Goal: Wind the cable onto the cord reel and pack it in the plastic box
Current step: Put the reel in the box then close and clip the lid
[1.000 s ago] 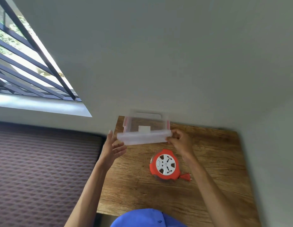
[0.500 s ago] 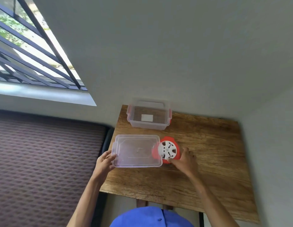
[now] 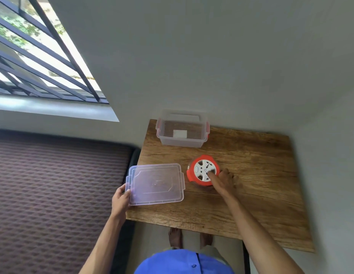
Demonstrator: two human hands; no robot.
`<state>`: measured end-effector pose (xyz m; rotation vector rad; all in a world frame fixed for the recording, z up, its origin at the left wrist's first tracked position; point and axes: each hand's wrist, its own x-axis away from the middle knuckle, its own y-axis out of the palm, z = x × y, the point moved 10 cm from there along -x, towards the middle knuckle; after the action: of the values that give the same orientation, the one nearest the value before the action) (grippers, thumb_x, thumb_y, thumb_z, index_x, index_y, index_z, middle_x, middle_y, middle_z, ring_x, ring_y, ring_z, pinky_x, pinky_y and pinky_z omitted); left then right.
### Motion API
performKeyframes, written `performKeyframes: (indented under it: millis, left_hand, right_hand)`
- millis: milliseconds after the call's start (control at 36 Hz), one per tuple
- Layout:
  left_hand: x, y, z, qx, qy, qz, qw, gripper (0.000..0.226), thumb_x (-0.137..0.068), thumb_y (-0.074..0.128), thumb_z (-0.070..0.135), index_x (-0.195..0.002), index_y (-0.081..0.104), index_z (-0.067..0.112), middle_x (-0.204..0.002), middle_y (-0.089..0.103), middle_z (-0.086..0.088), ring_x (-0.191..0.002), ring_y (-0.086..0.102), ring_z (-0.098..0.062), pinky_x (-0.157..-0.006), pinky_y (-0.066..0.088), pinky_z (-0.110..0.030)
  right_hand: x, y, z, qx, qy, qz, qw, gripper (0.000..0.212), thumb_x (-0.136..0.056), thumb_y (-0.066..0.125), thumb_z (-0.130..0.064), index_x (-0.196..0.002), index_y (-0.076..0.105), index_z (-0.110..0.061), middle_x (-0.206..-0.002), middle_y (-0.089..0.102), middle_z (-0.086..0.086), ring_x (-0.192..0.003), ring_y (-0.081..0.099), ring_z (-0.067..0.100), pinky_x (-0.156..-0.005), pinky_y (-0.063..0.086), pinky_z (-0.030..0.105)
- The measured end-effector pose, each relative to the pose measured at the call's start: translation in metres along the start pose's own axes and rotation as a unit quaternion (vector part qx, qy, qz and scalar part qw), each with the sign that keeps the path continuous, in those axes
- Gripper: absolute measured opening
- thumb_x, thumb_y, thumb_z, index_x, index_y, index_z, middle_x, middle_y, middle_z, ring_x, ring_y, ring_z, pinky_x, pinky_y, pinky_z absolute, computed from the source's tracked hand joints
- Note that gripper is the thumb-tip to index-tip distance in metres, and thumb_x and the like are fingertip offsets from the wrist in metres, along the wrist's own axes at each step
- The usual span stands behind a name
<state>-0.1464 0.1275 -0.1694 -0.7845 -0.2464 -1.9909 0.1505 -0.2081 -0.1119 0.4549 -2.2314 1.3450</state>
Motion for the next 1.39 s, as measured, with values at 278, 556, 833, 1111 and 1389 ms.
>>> performKeyframes:
  millis: [278,556,833,1111,1389]
  left_hand:
    - [-0.007,-0.005,-0.007,-0.023,-0.006,-0.003,1.0,0.042,-0.112,0.057,0.001,-0.154,0.058,0.002,-0.143,0.068,-0.025,-0.114,0.069,-0.035,-0.099,0.059,-0.054]
    - [-0.017,0.001,0.002,-0.075,0.019,0.0,0.997,0.041,-0.11,0.064,0.005,-0.151,0.064,0.004,-0.143,0.07,-0.021,-0.127,0.068,-0.04,-0.106,0.059,-0.06]
    - [-0.025,0.038,0.028,-0.169,0.087,-0.006,0.982,0.024,-0.101,0.079,0.009,-0.124,0.083,0.008,-0.109,0.082,-0.008,-0.098,0.076,-0.023,-0.094,0.065,-0.046]
    - [-0.044,0.06,0.036,-0.19,0.074,-0.012,0.979,0.008,-0.098,0.08,0.008,-0.101,0.085,0.013,-0.096,0.083,-0.002,-0.094,0.078,-0.023,-0.088,0.064,-0.043]
    - [-0.062,0.063,0.036,-0.222,0.042,-0.008,0.974,0.008,-0.096,0.084,0.016,-0.091,0.084,0.022,-0.086,0.082,0.006,-0.079,0.077,-0.009,-0.057,0.051,-0.014]
  right_hand:
    - [-0.006,0.006,-0.015,-0.104,0.033,-0.039,0.993,0.075,-0.065,0.098,-0.052,-0.123,0.075,-0.009,-0.126,0.075,0.013,-0.122,0.068,0.032,-0.105,0.052,0.04]
    - [-0.021,-0.024,-0.003,-0.262,0.001,-0.01,0.965,0.059,-0.079,0.094,-0.023,-0.125,0.062,-0.006,-0.119,0.073,0.014,-0.106,0.072,0.036,-0.073,0.059,0.042]
    - [-0.02,-0.122,-0.048,-0.37,-0.125,0.076,0.917,0.05,-0.076,0.092,-0.045,-0.114,0.063,-0.032,-0.106,0.077,0.0,-0.079,0.072,0.014,-0.043,0.048,0.017]
    - [-0.017,-0.121,-0.245,-0.027,-0.428,0.075,0.9,0.058,-0.088,0.086,-0.032,-0.14,0.063,-0.022,-0.131,0.072,0.001,-0.115,0.068,0.019,-0.1,0.056,0.031]
    - [-0.071,-0.033,-0.276,-0.028,-0.361,-0.067,0.93,0.052,-0.092,0.084,-0.023,-0.139,0.066,-0.009,-0.133,0.072,0.011,-0.121,0.067,0.027,-0.096,0.052,0.026]
